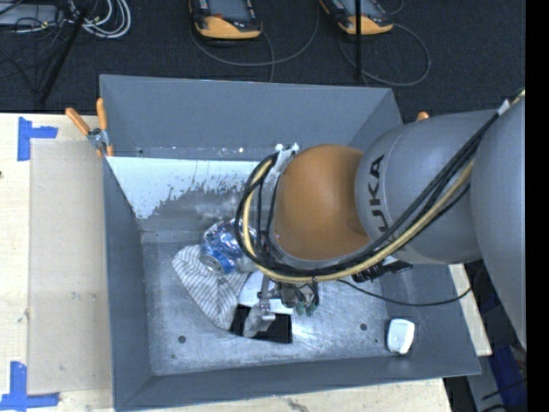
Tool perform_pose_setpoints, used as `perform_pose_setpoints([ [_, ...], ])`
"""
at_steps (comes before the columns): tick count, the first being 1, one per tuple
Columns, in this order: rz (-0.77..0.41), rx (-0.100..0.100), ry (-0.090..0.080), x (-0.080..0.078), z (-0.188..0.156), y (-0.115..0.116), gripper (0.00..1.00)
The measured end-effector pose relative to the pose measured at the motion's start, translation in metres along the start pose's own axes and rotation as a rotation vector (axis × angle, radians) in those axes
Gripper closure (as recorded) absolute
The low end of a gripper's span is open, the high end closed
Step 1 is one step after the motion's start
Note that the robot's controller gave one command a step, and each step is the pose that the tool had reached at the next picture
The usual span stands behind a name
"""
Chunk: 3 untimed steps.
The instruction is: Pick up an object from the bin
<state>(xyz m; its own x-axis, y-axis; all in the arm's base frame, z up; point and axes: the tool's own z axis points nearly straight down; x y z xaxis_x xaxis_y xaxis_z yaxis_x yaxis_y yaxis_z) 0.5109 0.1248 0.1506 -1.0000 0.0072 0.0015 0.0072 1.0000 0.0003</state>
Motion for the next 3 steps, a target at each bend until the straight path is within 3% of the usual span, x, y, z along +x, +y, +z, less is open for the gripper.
perform_pose_setpoints([
  [1,0.0,0.0,0.0,0.0,0.0,0.0,0.0],
  [2,-0.091,-0.006,0.009,-0.053,0.073,-0.042,1.0],
  [3,-0.09,-0.006,0.009,-0.053,0.073,-0.042,1.0],
])
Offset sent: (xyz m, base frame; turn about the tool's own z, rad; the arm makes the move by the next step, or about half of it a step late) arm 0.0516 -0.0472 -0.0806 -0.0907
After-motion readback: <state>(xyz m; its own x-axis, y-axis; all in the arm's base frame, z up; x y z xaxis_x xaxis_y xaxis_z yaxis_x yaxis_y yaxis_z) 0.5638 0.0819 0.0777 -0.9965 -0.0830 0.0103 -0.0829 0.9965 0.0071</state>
